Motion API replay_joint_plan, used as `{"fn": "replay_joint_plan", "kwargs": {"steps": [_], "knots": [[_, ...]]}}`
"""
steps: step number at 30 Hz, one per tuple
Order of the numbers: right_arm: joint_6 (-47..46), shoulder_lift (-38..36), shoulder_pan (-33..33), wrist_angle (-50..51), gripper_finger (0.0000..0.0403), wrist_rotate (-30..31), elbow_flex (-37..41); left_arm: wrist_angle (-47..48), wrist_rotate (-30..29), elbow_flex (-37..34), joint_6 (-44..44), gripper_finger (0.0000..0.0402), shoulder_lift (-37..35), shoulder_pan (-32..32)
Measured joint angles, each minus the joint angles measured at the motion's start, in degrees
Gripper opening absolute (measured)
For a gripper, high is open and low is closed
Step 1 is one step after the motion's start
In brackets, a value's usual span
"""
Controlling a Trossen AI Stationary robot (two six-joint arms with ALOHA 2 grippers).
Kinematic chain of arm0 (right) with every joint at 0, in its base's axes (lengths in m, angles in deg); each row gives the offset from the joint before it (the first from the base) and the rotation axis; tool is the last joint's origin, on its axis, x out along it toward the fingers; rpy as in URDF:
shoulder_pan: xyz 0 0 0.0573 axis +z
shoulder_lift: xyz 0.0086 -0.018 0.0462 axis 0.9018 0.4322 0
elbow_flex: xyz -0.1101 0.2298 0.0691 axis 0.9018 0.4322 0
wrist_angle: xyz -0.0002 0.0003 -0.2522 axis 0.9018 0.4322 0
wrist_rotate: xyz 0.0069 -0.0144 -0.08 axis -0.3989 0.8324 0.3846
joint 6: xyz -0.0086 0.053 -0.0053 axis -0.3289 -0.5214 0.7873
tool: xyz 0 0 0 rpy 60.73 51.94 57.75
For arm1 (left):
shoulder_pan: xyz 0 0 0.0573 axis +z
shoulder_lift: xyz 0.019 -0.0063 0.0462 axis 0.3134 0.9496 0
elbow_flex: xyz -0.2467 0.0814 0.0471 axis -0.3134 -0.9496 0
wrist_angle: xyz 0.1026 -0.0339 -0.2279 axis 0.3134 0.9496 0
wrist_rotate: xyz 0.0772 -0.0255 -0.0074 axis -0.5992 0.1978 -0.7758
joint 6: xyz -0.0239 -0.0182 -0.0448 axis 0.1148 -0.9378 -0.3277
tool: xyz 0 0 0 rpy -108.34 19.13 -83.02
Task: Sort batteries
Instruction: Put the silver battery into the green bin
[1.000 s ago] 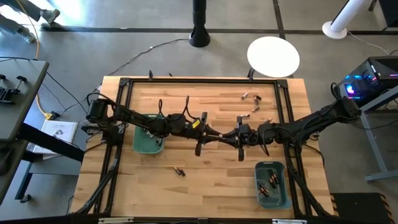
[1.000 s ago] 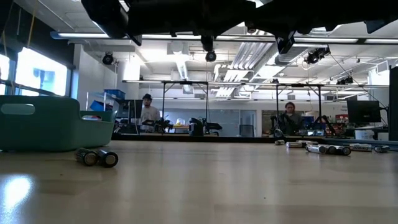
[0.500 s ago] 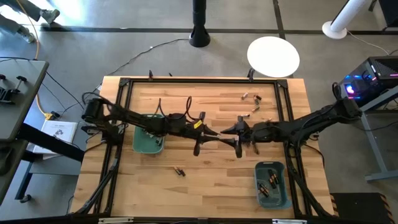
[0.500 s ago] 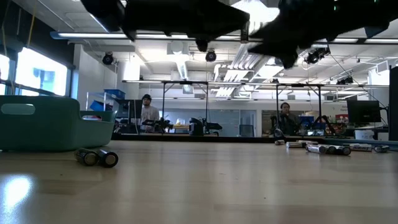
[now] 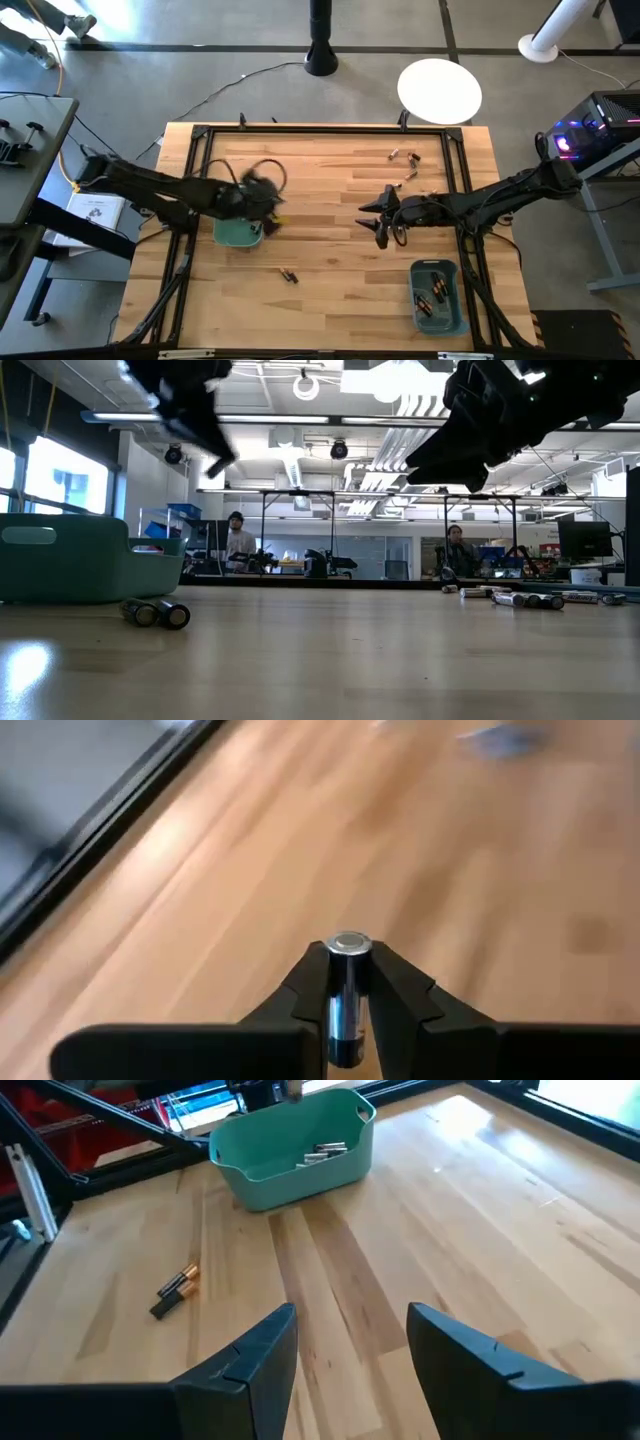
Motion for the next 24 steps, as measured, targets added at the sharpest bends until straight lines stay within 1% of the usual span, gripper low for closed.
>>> {"fn": "replay_joint_plan", "kwargs": {"steps": [2, 4, 5, 7, 10, 12, 15, 21, 24], "knots": [[0.3, 0.0, 0.0, -0.3, 0.0183, 0.1, 0.0, 9.5, -1.8, -1.9, -11.1, 0.0034, -3.1, -0.3], [0.6, 0.0, 0.0, -0.3, 0.0183, 0.0, 0.0, 15.4, -1.0, -4.5, -19.5, 0.0034, -5.5, -1.0], [0.7, 0.0, 0.0, -0.3, 0.0183, -0.1, 0.0, 17.4, 0.0, -5.8, -22.9, 0.0034, -6.4, -1.3], [0.8, 0.0, 0.0, -0.3, 0.0183, -0.2, 0.0, 18.2, 3.0, -8.6, -27.5, 0.0034, -8.0, -1.0], [1.9, 0.0, 0.0, -0.3, 0.0183, -0.2, 0.0, 17.5, 10.3, -12.1, -29.5, 0.0034, -7.7, 0.3], [2.2, 0.0, 0.0, -0.3, 0.0183, -0.2, 0.0, 16.6, 13.3, -13.6, -29.5, 0.0034, -6.3, 1.0], [2.3, 0.0, 0.0, -0.3, 0.0183, -0.3, 0.0, 15.6, 15.3, -14.3, -29.2, 0.0034, -3.4, 2.6], [2.3, 0.0, 0.1, -0.3, 0.0183, -0.4, 0.0, 13.4, 21.6, -14.4, -24.7, 0.0034, 4.0, 5.9], [2.3, 0.0, 0.1, -0.3, 0.0183, -0.4, 0.0, 12.8, 22.8, -14.4, -22.9, 0.0042, 7.3, 6.7]]}}
